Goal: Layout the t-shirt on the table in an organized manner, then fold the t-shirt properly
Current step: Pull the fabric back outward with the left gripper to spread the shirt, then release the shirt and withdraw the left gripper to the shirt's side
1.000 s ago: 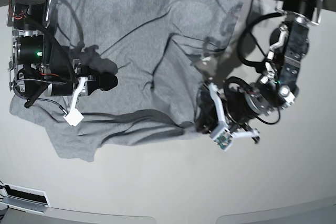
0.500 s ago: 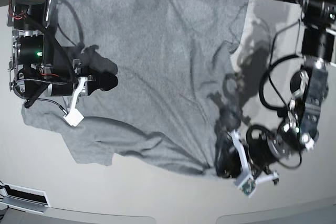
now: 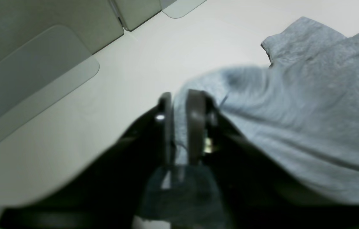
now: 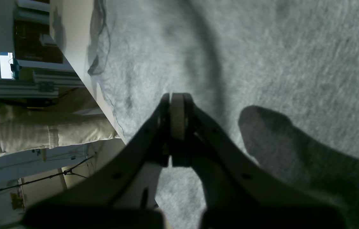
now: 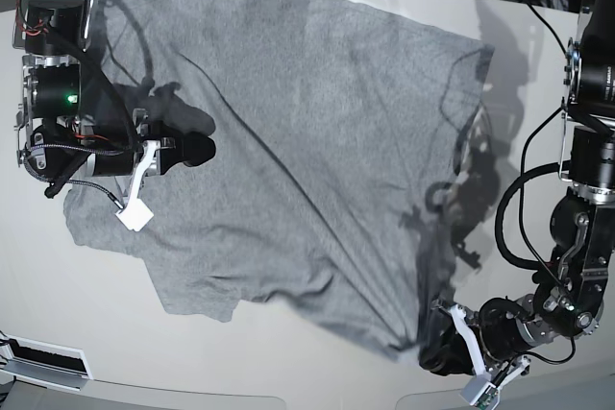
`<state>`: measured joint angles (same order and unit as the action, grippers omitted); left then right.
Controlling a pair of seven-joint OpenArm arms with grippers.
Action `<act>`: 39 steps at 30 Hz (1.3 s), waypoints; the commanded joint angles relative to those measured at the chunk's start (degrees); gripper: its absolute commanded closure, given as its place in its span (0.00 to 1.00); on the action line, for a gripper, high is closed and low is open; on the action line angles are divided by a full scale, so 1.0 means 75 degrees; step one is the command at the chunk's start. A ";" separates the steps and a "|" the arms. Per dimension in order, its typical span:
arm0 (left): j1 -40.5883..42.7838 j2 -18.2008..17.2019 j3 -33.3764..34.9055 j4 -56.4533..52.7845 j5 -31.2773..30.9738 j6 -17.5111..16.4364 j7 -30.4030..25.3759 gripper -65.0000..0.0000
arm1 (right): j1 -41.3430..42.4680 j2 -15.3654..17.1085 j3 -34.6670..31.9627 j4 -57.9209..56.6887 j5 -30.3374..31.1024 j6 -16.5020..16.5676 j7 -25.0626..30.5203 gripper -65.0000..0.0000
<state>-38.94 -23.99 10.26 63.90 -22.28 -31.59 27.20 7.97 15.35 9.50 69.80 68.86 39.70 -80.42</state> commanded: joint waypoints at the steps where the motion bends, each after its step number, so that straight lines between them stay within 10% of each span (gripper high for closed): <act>1: -0.0289 -0.0125 -0.0070 0.0111 -0.0128 0.0035 -0.0105 0.71 | 0.0189 0.0076 0.0020 0.0137 0.0195 0.0040 0.0056 1.00; 5: -0.0291 -0.0300 -0.0073 0.0114 -0.0134 0.0067 0.0189 0.55 | 0.0338 0.0096 0.0020 0.0137 0.0178 0.0040 0.0056 1.00; 10: -0.0283 -0.0402 -0.0073 0.0114 -0.1536 0.0833 0.1352 1.00 | 0.0781 0.0093 0.0035 0.0137 -0.0227 0.0040 0.0248 1.00; 15: 0.0076 -0.0396 -0.0073 0.0117 -0.3235 -0.0423 0.2792 1.00 | 0.1274 0.0093 0.0035 0.0137 -0.0906 0.0040 0.0699 1.00; 26: 0.2151 -0.0399 -0.0073 0.0134 -0.4103 -0.1017 0.3232 1.00 | 0.1413 0.0093 0.0035 0.0137 -0.2847 0.0040 0.1501 1.00; 39: 0.4328 -0.0396 -0.0070 0.0131 -0.1920 -0.0609 0.1521 1.00 | 0.1413 0.0093 0.0035 0.0137 -0.2809 0.0040 0.1588 1.00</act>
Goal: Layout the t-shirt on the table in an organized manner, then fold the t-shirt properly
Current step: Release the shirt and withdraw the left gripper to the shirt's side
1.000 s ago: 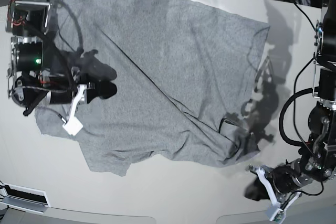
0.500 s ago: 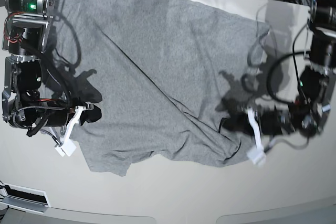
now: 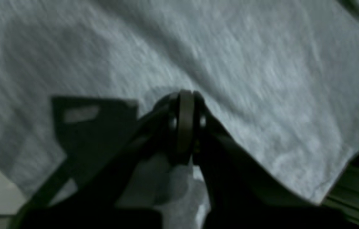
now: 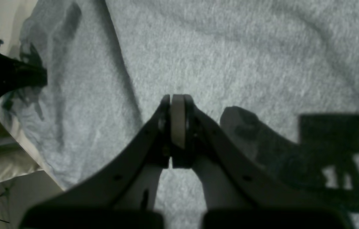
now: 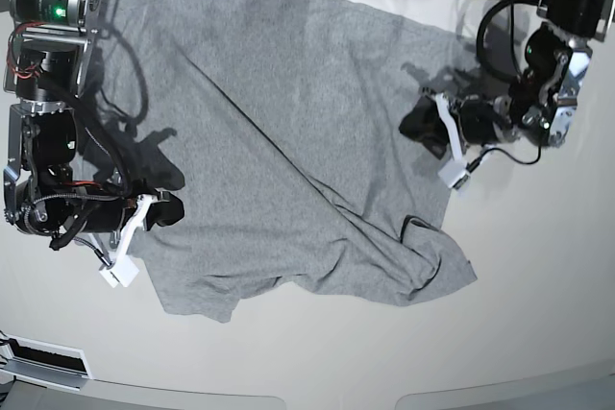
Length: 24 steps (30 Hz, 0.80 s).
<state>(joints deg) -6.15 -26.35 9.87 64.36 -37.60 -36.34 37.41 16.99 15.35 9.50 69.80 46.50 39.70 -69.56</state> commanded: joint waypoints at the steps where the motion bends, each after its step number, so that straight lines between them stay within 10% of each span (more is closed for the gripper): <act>1: 0.0128 -0.0087 -0.0020 0.0070 0.0166 0.0020 0.0163 1.00 | 0.0213 0.0093 0.0035 0.0137 0.0169 0.0040 0.0137 1.00; 10: 0.1466 -0.0863 -0.0029 0.0076 0.0128 0.0595 0.0224 1.00 | 0.0213 0.0137 0.0035 0.0137 0.0079 0.0040 0.0140 1.00; 18: 0.2334 -0.1725 -0.0498 0.0662 -0.0233 0.0592 0.0632 1.00 | 0.0230 0.0134 0.0035 0.0137 -0.1737 0.0040 0.1547 1.00; 24: 0.2489 -0.2294 -0.1964 0.1058 -0.0297 0.0597 0.0635 1.00 | 0.0233 0.0134 0.0035 0.0137 -0.3083 -0.1035 0.2192 1.00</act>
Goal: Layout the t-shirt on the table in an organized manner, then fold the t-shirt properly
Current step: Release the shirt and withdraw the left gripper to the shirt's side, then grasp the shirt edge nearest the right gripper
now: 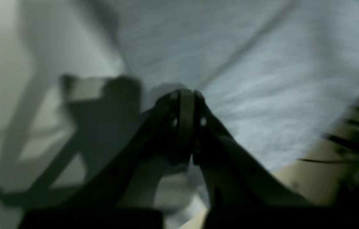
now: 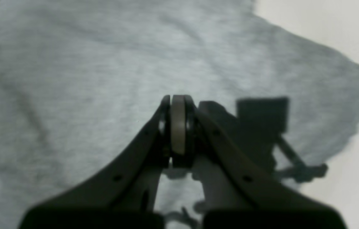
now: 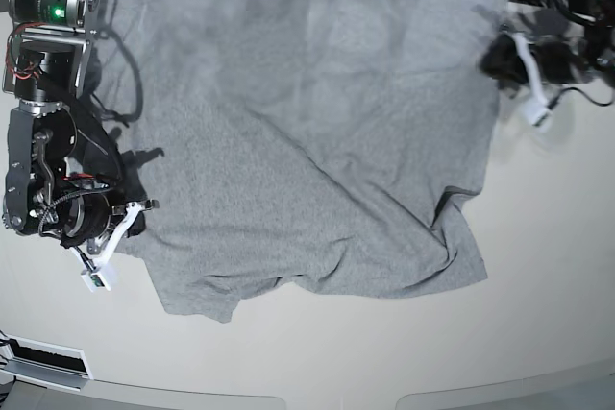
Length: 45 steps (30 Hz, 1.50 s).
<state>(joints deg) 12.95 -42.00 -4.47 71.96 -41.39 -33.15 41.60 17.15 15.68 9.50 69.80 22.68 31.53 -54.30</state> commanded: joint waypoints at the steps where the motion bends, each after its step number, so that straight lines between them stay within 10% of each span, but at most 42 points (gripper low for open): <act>1: -0.0076 -0.0277 -0.0332 0.0064 0.0166 0.0178 0.0064 1.00 | 0.0216 0.0090 0.0035 0.0137 -0.0012 -0.0093 0.0195 1.00; 6: -0.0315 -0.0562 -0.1588 0.0093 -0.0487 0.0431 0.0239 1.00 | 0.0254 0.0087 0.0035 0.0137 -0.0271 -0.0729 0.0731 1.00; 15: -0.0420 -0.0493 -0.2506 0.0105 -0.3745 -0.0914 0.0874 1.00 | 0.0321 -0.0204 0.0032 0.0128 0.0093 0.0192 0.1303 1.00; 30: -0.0460 0.1233 -0.2463 0.0105 -0.3861 -0.0914 0.1107 1.00 | 0.1915 -0.0586 -0.1891 -0.1542 -0.2116 -0.1049 0.2742 1.00; 45: -0.0460 0.1323 -0.2463 0.0105 -0.3896 -0.0914 0.1320 1.00 | 0.2716 -0.0560 -0.2923 -0.4517 -0.2891 -0.2544 0.3891 1.00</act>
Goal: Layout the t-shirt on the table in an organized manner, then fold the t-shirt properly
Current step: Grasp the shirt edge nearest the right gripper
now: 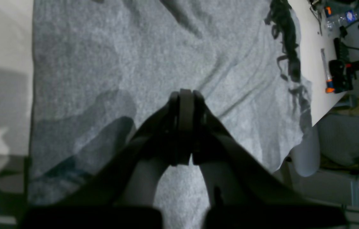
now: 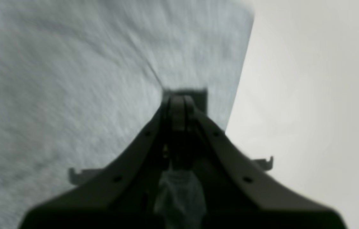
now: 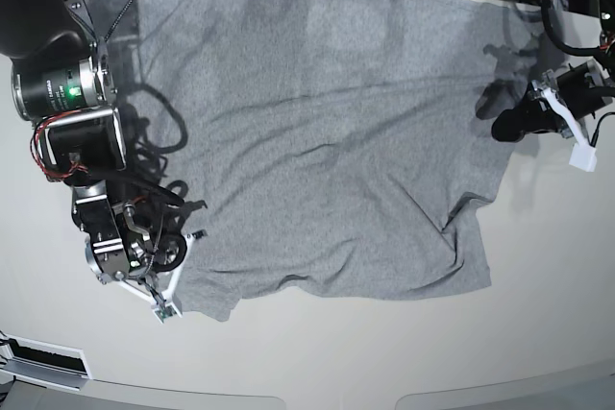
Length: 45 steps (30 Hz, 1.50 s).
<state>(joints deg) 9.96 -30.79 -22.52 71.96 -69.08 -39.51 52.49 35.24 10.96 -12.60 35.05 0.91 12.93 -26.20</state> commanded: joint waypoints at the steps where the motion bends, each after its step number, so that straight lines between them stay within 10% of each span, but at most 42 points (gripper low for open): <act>1: -0.0061 -0.0172 -0.0055 0.0105 -0.0207 -0.0066 -0.0131 1.00 | 0.0289 0.0090 0.0023 0.0102 0.0020 -0.0061 0.0044 1.00; 18: -0.0187 -0.0172 -0.0055 0.0105 -0.0198 -0.0066 -0.0128 1.00 | -0.1000 0.0128 0.0020 0.0309 0.0189 0.1163 -0.0326 1.00; 30: -0.0189 -0.0175 -0.0055 0.0105 -0.0204 -0.0066 -0.0137 1.00 | -0.1734 0.0125 0.0020 0.3127 0.3614 0.3610 -0.3098 1.00; 34: -0.0189 -0.0175 -0.0055 0.0105 -0.0204 -0.0066 -0.0131 1.00 | -0.1603 0.0157 0.0023 0.3652 0.3453 0.3544 -0.3200 1.00; 40: -0.0189 -0.0172 -0.0055 0.0105 -0.0201 -0.0066 -0.0131 1.00 | -0.1297 0.0175 0.0035 0.3765 0.1970 0.1553 -0.2445 1.00; 45: -0.0189 -0.0172 -0.0055 0.0105 -0.0201 -0.0066 -0.0131 1.00 | -0.1466 0.0169 0.0035 0.3389 0.1413 0.1378 -0.1405 1.00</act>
<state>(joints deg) 9.02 -30.81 -22.52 71.96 -69.06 -39.51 52.51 22.63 11.84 -12.62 59.75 11.40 23.31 -37.50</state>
